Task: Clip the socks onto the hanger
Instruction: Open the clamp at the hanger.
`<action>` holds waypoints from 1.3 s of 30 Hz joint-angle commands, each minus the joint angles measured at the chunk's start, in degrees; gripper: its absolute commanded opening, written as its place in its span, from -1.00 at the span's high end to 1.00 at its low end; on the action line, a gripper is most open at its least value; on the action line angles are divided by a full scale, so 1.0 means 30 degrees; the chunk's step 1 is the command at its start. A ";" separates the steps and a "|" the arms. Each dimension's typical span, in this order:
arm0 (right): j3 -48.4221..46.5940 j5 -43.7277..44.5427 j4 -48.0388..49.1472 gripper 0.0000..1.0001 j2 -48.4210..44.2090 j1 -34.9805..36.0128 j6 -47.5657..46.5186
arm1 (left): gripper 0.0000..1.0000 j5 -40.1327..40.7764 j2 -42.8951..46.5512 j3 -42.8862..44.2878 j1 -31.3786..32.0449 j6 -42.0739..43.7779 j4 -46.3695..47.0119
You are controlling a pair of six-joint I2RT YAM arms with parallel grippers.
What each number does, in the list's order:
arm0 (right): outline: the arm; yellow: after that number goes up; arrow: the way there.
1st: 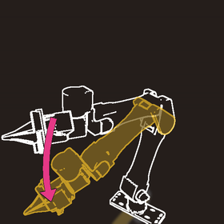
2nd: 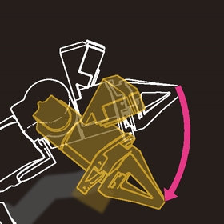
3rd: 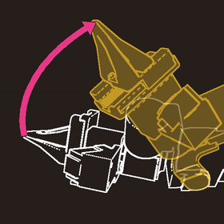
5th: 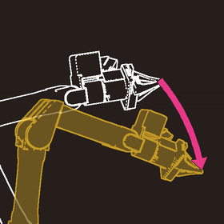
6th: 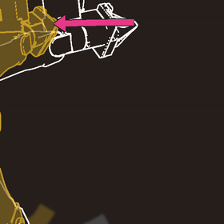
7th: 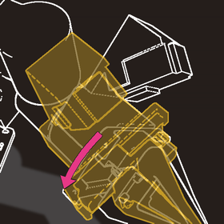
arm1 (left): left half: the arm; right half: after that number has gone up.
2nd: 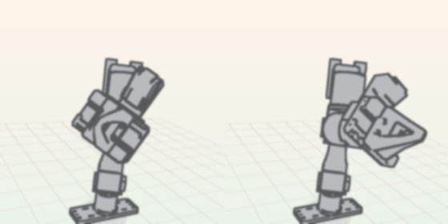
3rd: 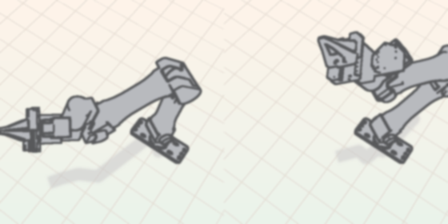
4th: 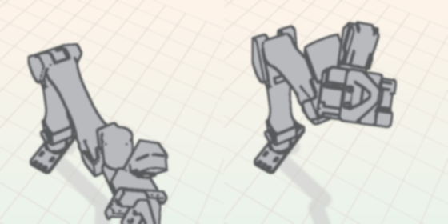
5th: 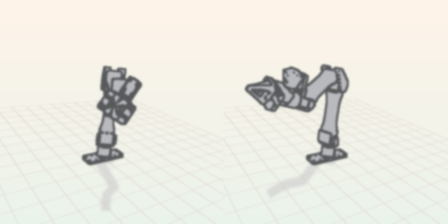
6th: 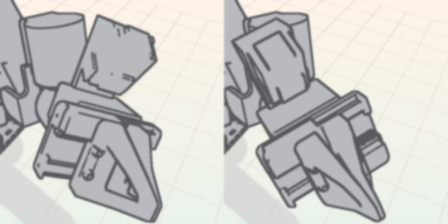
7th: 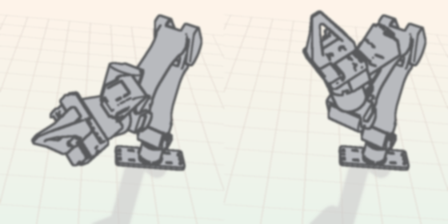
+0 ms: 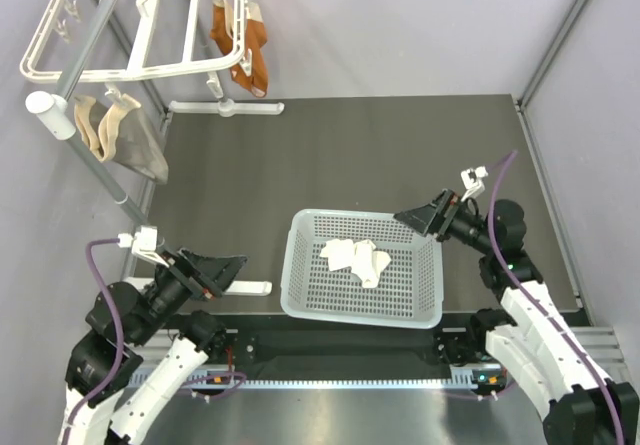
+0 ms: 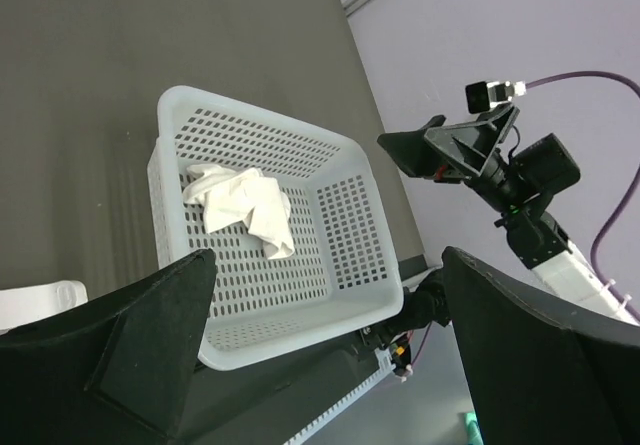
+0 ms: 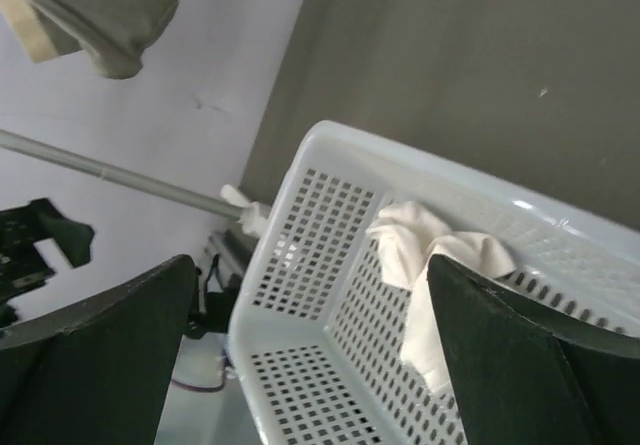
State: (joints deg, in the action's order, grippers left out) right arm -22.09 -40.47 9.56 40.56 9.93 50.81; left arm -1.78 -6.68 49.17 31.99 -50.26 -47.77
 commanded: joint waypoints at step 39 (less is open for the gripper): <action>-2.0935 0.5230 0.3809 -0.66 1.6243 1.2568 -1.1458 | -0.38 0.1092 -0.6181 0.5172 -0.0086 0.3628 0.3764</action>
State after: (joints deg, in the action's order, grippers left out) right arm -79.72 -22.59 12.36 86.85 46.78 17.93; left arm 3.22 -23.64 61.98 31.97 -41.12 -42.28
